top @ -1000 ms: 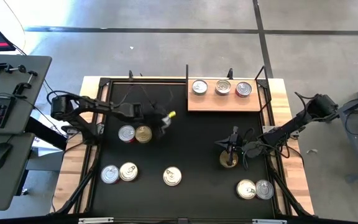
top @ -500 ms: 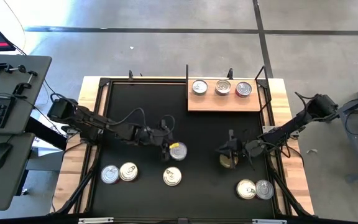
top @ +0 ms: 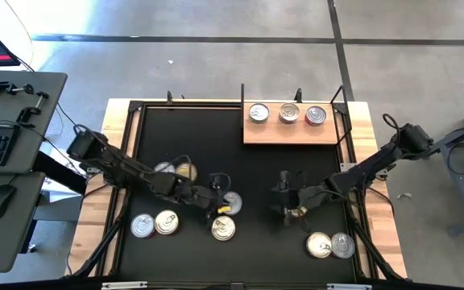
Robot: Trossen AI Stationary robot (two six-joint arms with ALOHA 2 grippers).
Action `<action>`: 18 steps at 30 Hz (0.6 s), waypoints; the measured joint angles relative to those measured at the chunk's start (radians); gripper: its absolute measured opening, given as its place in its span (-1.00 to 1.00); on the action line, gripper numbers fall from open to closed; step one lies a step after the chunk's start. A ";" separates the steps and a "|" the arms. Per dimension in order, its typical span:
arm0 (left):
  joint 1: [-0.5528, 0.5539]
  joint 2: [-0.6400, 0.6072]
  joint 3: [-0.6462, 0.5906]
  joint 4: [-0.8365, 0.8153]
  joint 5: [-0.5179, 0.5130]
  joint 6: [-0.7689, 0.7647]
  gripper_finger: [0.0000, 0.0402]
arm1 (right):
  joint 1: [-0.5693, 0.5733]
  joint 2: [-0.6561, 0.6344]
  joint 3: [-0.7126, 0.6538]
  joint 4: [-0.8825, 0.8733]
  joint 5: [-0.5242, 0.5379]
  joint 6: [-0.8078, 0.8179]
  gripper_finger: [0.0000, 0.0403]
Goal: Stack canned seafood by type on shelf
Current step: Stack the green tuna can on top of the other green tuna can on the shelf
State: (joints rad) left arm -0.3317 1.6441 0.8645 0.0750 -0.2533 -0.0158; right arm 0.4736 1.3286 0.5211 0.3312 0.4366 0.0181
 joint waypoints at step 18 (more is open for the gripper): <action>0.098 0.321 0.306 -0.213 0.009 0.125 -0.49 | -0.002 0.100 0.045 -0.010 -0.088 0.004 0.03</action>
State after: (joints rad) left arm -0.2338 1.9649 1.1709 -0.1377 -0.2448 0.1093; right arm 0.4717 1.4284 0.5663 0.3213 0.3481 0.0224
